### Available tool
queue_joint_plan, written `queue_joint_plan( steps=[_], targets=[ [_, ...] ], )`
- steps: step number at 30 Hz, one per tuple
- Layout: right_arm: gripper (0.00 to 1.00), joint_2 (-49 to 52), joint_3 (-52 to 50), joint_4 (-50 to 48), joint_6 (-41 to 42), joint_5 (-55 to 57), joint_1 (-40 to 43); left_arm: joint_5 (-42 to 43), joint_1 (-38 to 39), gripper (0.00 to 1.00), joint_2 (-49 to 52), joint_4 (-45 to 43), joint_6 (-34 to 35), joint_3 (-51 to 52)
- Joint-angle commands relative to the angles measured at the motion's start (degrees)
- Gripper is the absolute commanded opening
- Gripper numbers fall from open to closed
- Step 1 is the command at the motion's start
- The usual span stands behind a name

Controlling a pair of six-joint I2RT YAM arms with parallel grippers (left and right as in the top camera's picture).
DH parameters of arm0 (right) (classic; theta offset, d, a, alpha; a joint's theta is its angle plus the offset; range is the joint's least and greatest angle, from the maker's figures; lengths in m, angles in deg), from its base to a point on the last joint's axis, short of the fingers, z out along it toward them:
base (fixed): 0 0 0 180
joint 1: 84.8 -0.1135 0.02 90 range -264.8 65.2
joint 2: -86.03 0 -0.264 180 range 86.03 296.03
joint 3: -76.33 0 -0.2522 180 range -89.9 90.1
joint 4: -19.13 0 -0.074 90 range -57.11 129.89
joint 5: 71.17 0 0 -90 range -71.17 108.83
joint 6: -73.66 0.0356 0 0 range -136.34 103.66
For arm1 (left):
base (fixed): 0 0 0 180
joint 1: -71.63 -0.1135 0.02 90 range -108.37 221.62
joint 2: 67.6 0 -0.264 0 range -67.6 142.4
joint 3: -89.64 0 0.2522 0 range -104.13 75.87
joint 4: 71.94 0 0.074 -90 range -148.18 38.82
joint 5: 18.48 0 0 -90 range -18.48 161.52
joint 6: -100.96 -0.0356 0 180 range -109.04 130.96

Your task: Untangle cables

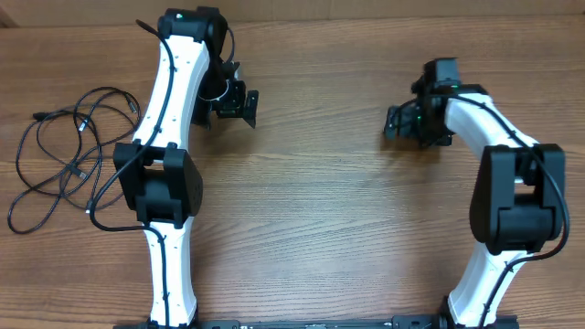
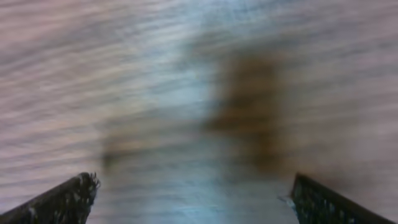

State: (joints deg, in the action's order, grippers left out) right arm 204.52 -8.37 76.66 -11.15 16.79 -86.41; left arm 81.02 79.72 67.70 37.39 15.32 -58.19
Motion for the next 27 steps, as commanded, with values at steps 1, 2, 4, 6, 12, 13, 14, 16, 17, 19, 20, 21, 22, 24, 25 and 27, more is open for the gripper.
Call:
queue_joint_plan(
  steps=[1,2,4,6,12,13,14,16,17,19,20,21,22,24,25,27],
  targets=[
    [1.00,1.20,-0.90,1.57,0.83,10.36,-1.11,-4.66,0.31,1.00,0.37,-0.24,3.04,0.20],
    [1.00,1.20,-0.90,1.81,0.83,10.38,-1.46,-5.05,0.28,1.00,0.37,-0.22,3.32,0.20],
    [1.00,1.20,-0.90,2.54,1.33,10.38,-1.97,-5.49,0.28,1.00,0.37,-0.15,3.56,0.20],
    [1.00,1.20,-0.90,3.82,4.81,10.36,-2.29,-5.49,0.17,1.00,0.37,-0.15,3.61,0.20],
    [1.00,1.20,-0.90,4.57,8.74,8.87,-2.40,-5.46,0.28,1.00,0.37,-1.55,5.16,1.81],
    [1.00,1.20,-0.90,4.55,8.76,8.72,-2.40,-5.44,0.28,1.00,0.37,-1.46,5.64,2.10],
    [1.00,1.20,-0.90,4.55,8.76,8.41,-2.40,-5.46,0.28,1.00,0.37,-1.53,6.23,2.45],
    [1.00,1.20,-0.90,4.52,8.74,8.41,-2.40,-5.46,0.28,1.00,0.37,-1.51,6.19,2.71],
    [1.00,1.20,-0.90,4.52,8.74,8.41,-2.40,-5.46,0.26,1.00,0.37,-1.68,6.16,2.71],
    [1.00,1.20,-0.90,4.50,8.74,8.44,-2.40,-5.46,0.26,1.00,0.37,-2.21,6.16,2.71],
    [1.00,1.20,-0.90,4.50,8.74,8.41,-2.40,-5.46,0.28,1.00,0.37,-2.71,6.16,2.71],
    [1.00,1.20,-0.90,4.48,8.74,8.41,-2.40,-5.46,0.28,1.00,0.37,-3.37,6.16,2.71],
    [1.00,1.20,-0.90,4.44,8.74,8.44,-2.40,-5.46,0.26,1.00,0.37,-3.80,6.16,2.71],
    [1.00,1.20,-0.90,4.35,8.74,8.41,-2.40,-5.46,0.28,1.00,0.37,-5.46,6.16,2.71],
    [1.00,1.20,-0.90,4.37,8.74,8.41,-2.40,-5.46,0.28,1.00,0.37,-6.21,6.16,2.71],
    [1.00,1.20,-0.90,4.35,8.74,8.41,-2.40,-5.46,0.26,1.00,0.37,-8.17,6.16,2.71]
  ],
)
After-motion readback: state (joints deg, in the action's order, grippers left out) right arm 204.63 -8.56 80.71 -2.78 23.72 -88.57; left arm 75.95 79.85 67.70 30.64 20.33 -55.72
